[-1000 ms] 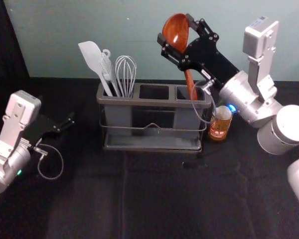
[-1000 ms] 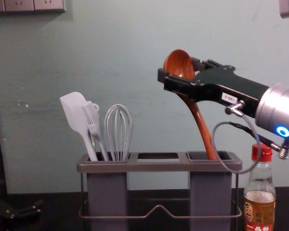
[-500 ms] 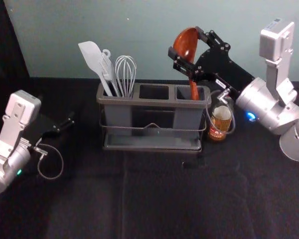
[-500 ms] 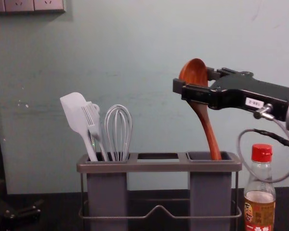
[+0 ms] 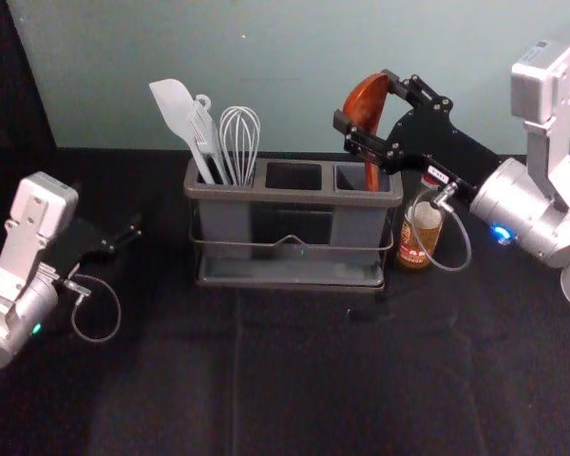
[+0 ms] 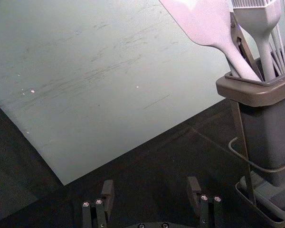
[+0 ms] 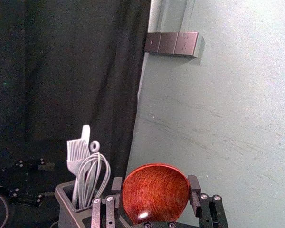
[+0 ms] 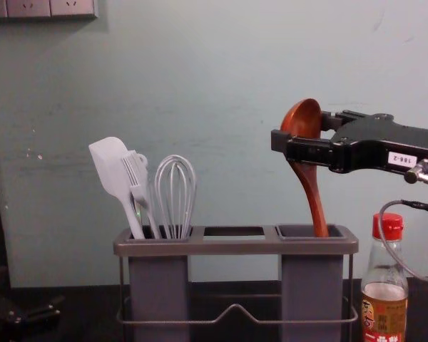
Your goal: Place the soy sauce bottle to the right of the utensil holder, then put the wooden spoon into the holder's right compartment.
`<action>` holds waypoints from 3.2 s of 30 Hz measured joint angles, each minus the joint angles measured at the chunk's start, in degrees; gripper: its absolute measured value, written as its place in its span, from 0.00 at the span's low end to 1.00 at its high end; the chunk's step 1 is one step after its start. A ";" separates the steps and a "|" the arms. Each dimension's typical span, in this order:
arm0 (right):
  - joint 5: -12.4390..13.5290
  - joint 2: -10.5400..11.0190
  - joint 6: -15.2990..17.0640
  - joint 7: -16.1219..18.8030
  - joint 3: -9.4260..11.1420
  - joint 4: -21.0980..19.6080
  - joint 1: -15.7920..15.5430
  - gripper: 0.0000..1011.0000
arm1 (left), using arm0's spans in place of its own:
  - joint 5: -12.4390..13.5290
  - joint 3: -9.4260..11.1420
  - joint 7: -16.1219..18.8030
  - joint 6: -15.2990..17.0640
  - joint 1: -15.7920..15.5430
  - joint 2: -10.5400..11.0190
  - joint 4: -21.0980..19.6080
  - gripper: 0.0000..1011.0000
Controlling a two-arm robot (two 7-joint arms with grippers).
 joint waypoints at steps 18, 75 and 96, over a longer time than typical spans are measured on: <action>0.54 0.52 2.70 -1.04 -1.09 1.36 -0.44 0.83 | 0.00 0.00 0.00 0.00 0.00 0.00 0.00 0.99; -0.40 1.53 4.27 -4.75 0.23 -5.70 -3.94 0.99 | 0.00 0.00 0.00 0.00 0.00 0.00 0.00 0.99; 0.02 3.17 5.46 -13.36 14.98 -19.42 -19.67 0.99 | 0.00 0.00 0.00 0.00 0.00 0.00 0.00 0.99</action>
